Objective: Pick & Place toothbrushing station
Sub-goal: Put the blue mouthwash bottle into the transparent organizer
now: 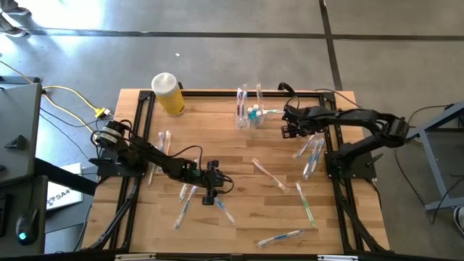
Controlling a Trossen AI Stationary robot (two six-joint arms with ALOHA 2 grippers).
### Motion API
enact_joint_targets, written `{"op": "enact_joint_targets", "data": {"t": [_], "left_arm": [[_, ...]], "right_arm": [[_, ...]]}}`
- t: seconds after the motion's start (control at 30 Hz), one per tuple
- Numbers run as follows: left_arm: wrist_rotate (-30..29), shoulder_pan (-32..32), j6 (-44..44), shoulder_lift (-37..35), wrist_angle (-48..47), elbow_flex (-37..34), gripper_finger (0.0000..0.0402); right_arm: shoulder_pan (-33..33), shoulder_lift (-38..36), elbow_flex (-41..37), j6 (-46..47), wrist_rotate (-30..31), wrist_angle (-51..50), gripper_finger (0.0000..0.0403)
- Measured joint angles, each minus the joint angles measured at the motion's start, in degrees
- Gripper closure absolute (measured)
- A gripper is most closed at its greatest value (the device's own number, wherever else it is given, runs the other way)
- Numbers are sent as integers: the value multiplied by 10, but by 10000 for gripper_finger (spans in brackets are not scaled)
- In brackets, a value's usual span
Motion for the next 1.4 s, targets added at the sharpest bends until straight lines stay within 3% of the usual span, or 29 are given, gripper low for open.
{"op": "enact_joint_targets", "data": {"t": [0.57,0.73,0.93,1.4], "left_arm": [[0,0,-1,0,-2,0,183],[0,0,-1,0,-2,0,183],[0,0,-1,0,-2,0,183],[0,0,-2,0,-2,0,183]], "right_arm": [[-45,14,-45,-14,4,65,195],[-61,12,-55,-31,-5,84,232],[-62,13,-55,-53,-6,92,311],[-33,-9,-57,-111,-14,18,315]]}}
